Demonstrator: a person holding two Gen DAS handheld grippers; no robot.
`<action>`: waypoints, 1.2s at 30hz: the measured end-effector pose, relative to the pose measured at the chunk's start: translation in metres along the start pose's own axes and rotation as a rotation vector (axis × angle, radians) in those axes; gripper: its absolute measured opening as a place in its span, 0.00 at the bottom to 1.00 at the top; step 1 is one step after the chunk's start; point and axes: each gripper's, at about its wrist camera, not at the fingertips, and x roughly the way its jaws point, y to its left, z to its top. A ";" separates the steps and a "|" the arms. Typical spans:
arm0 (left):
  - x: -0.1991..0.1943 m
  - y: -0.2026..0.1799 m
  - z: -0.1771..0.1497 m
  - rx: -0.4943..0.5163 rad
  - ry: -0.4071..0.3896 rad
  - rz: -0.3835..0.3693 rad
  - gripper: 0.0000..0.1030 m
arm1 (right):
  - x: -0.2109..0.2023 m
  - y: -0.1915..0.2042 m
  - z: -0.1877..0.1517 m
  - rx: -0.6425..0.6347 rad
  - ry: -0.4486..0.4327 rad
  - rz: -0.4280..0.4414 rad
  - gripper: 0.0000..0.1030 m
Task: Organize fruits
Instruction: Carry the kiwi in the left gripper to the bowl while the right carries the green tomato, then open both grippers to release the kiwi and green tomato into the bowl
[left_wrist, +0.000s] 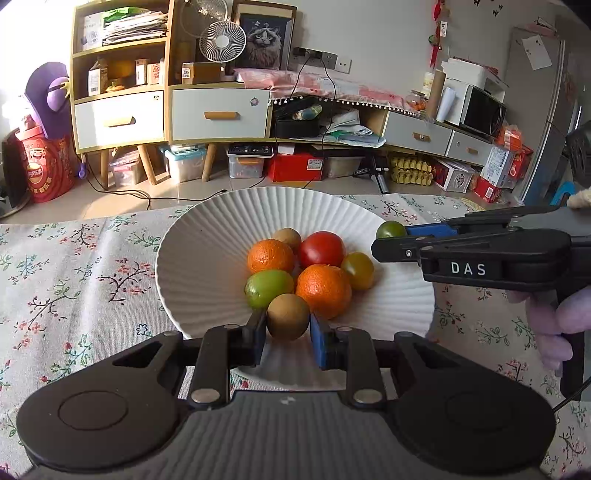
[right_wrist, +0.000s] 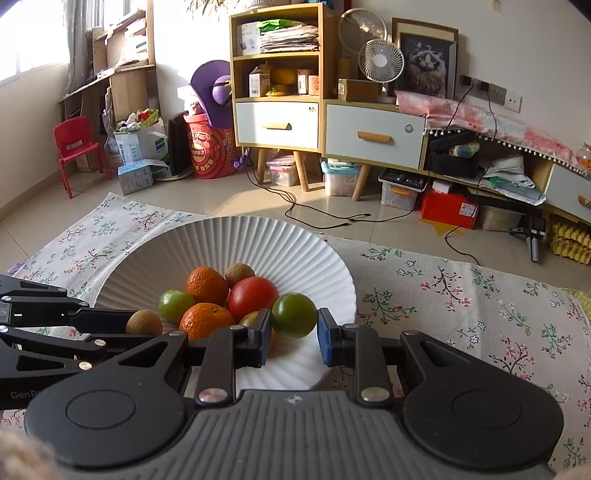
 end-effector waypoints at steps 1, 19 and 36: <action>0.001 -0.001 0.001 0.003 0.001 -0.001 0.15 | 0.002 -0.002 0.000 0.002 0.003 0.000 0.23; 0.006 -0.002 0.005 0.038 0.001 -0.031 0.17 | 0.008 -0.012 0.006 0.025 0.023 0.049 0.25; -0.032 -0.012 -0.006 0.064 -0.011 -0.023 0.38 | -0.029 -0.010 -0.008 0.074 0.019 0.094 0.31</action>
